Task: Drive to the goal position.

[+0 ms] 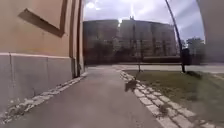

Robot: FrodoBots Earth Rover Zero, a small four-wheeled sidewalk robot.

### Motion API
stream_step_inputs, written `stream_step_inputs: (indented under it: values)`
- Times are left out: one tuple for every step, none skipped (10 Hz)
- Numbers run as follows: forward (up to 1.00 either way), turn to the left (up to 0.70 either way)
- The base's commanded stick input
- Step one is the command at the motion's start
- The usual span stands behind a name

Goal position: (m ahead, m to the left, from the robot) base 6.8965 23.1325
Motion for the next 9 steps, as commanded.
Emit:
stream_step_inputs:
  values:
    - [0.70, 0.04]
    - [0.70, 0.04]
    - [0.70, 0.04]
    - [0.70, 0.04]
    - [0.70, 0.04]
    - [0.70, 0.04]
    - [0.70, 0.04]
    - [0.70, 0.04]
    - [0.70, 0.04]
